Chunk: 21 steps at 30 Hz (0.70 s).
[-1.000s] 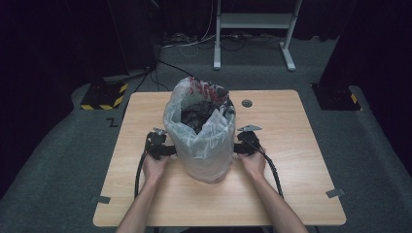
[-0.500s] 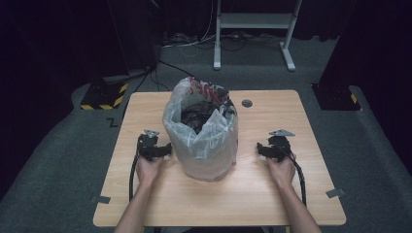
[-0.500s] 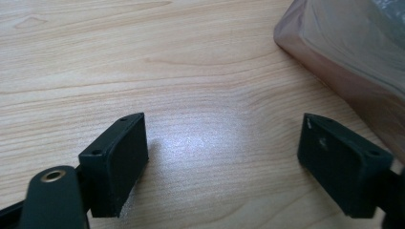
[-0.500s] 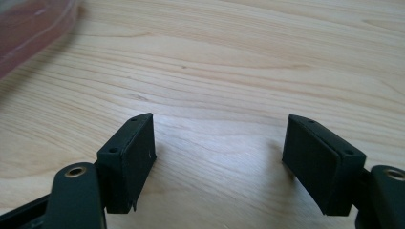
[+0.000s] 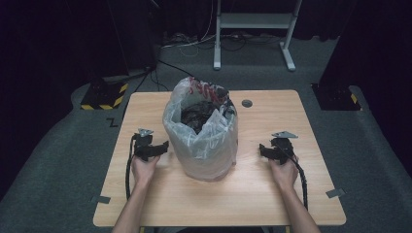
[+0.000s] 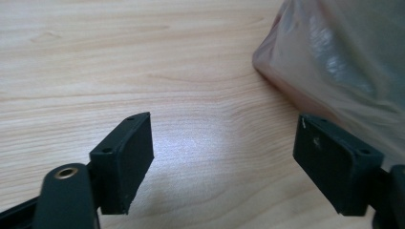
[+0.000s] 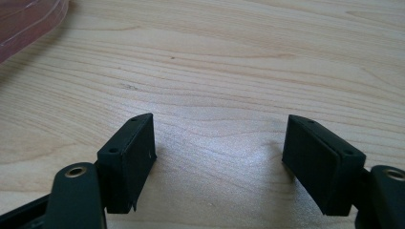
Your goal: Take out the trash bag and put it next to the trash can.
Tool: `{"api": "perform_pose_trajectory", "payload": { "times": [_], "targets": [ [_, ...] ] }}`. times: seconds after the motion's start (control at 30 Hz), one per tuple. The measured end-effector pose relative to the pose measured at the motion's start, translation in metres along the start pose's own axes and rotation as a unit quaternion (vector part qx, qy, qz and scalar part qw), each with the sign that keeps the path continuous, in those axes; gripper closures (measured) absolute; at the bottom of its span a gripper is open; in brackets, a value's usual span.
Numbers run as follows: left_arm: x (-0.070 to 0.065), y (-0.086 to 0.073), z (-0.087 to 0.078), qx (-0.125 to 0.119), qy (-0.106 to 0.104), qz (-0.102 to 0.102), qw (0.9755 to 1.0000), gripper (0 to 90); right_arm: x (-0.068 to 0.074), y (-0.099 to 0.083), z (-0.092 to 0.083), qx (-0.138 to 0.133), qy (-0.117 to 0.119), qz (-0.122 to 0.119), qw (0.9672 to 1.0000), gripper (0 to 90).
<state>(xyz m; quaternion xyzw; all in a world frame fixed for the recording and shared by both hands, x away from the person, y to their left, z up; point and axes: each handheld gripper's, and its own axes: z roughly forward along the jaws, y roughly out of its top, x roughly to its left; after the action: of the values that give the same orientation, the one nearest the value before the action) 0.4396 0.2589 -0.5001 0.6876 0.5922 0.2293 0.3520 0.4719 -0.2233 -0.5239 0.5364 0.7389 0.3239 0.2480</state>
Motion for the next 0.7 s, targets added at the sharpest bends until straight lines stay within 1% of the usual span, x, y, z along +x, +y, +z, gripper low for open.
{"api": "perform_pose_trajectory", "payload": {
  "times": [0.03, 0.1, 0.13, 0.17, 0.2, 0.27, 0.37, 0.4, 0.43, 0.57, 0.6, 0.63, 0.67, 0.7],
  "targets": [
    [0.002, 0.000, -0.002, 0.006, -0.003, -0.004, 1.0000, 21.7, 0.000, 0.000, 0.000, 0.000, 0.000, 0.000, 1.0000, 26.4],
    [0.004, 0.000, -0.006, 0.007, -0.005, -0.005, 1.0000, 21.8, 0.000, 0.000, 0.000, 0.000, 0.000, 0.000, 1.0000, 26.4],
    [0.003, 0.002, -0.011, 0.000, -0.010, -0.006, 0.9999, 22.3, 0.000, 0.000, 0.000, 0.000, 0.000, 0.000, 1.0000, 26.4],
    [0.003, 0.002, -0.011, 0.000, -0.010, -0.006, 0.9999, 22.6, 0.000, 0.000, 0.000, 0.000, 0.000, 0.000, 1.0000, 26.4],
    [0.004, 0.005, -0.017, -0.008, -0.019, -0.009, 0.9997, 22.9, 0.000, 0.000, 0.000, 0.000, 0.000, 0.000, 1.0000, 26.4],
    [0.004, 0.009, -0.023, -0.012, -0.031, -0.013, 0.9994, 22.1, 0.000, 0.000, 0.000, 0.000, 0.000, 0.000, 1.0000, 26.4],
    [0.004, 0.016, -0.034, -0.022, -0.043, -0.012, 0.9988, 21.9, 0.000, 0.000, 0.000, 0.000, 0.000, 0.000, 1.0000, 26.4],
    [0.004, 0.016, -0.034, -0.022, -0.043, -0.012, 0.9988, 21.7, 0.000, 0.000, 0.000, 0.000, 0.000, 0.000, 1.0000, 26.4],
    [0.005, 0.020, -0.041, -0.032, -0.052, -0.016, 0.9980, 22.0, 0.000, 0.000, 0.000, 0.000, 0.000, 0.000, 1.0000, 26.4],
    [0.006, 0.027, -0.052, -0.039, -0.065, -0.018, 0.9970, 20.8, 0.000, 0.000, 0.000, 0.000, 0.000, 0.000, 1.0000, 26.4],
    [0.006, 0.032, -0.058, -0.047, -0.071, -0.017, 0.9963, 20.4, 0.000, 0.000, 0.000, 0.000, 0.000, 0.000, 1.0000, 26.4],
    [0.006, 0.032, -0.058, -0.047, -0.071, -0.017, 0.9963, 20.3, 0.000, 0.000, 0.000, 0.000, 0.000, 0.000, 1.0000, 26.5],
    [0.005, 0.037, -0.064, -0.052, -0.074, -0.012, 0.9958, 19.5, 0.000, 0.000, 0.000, 0.000, 0.000, 0.000, 1.0000, 26.5],
    [0.005, 0.039, -0.066, -0.055, -0.076, -0.012, 0.9955, 19.3, 0.000, 0.000, 0.000, 0.000, 0.000, 0.000, 1.0000, 26.5]
  ]
}}
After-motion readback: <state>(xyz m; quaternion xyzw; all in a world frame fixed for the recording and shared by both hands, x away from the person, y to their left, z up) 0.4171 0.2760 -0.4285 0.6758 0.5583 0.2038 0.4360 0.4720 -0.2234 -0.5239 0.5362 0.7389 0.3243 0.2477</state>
